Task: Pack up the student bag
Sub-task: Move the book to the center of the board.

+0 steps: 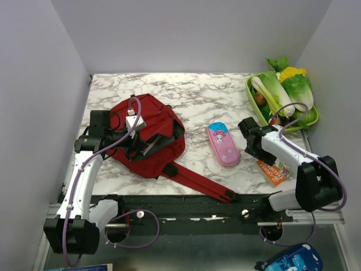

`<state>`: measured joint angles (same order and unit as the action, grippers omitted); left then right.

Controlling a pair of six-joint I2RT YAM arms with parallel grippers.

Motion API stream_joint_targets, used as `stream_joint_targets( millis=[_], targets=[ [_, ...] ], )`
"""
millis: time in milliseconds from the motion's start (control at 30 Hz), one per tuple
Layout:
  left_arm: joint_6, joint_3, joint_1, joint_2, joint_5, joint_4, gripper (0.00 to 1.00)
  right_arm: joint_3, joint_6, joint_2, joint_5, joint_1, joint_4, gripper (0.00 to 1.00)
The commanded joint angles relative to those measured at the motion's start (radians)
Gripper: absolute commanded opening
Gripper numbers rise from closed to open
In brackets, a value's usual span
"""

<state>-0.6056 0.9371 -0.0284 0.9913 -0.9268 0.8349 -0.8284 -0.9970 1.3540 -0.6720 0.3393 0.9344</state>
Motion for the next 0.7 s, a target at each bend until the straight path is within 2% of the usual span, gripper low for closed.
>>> stream_joint_targets(
  millis=[0, 100, 133, 233, 367, 400, 533, 633, 667],
  targets=[
    [-0.013, -0.003, -0.007, 0.001, -0.084, -0.033, 0.0, -0.066, 0.008, 0.14, 0.0, -0.043, 0.046, 0.88],
    [-0.01, -0.003, -0.007, 0.003, -0.084, -0.043, 0.0, -0.089, 0.018, 0.184, 0.008, -0.063, 0.063, 0.87],
    [-0.01, 0.003, -0.007, 0.004, -0.081, -0.045, 0.0, -0.094, 0.018, 0.195, 0.008, -0.066, 0.064, 0.79],
    [-0.014, 0.018, -0.007, 0.012, -0.073, -0.045, 0.0, -0.098, 0.02, 0.217, 0.014, -0.082, 0.076, 0.68],
    [-0.022, 0.034, -0.007, 0.021, -0.07, -0.039, 0.0, -0.115, 0.02, 0.252, 0.018, -0.086, 0.098, 0.58],
    [-0.023, 0.038, -0.007, 0.024, -0.069, -0.039, 0.0, -0.118, 0.018, 0.26, 0.023, -0.088, 0.101, 0.54],
    [-0.048, 0.057, -0.007, 0.03, -0.057, -0.016, 0.0, -0.123, 0.031, 0.278, 0.052, -0.088, 0.092, 0.25],
    [-0.065, 0.058, -0.007, 0.024, -0.041, 0.003, 0.0, -0.097, 0.058, 0.269, 0.106, -0.088, 0.052, 0.19],
    [-0.065, 0.058, -0.007, 0.021, -0.037, 0.006, 0.0, -0.086, 0.067, 0.26, 0.148, -0.089, 0.02, 0.13]
  ],
)
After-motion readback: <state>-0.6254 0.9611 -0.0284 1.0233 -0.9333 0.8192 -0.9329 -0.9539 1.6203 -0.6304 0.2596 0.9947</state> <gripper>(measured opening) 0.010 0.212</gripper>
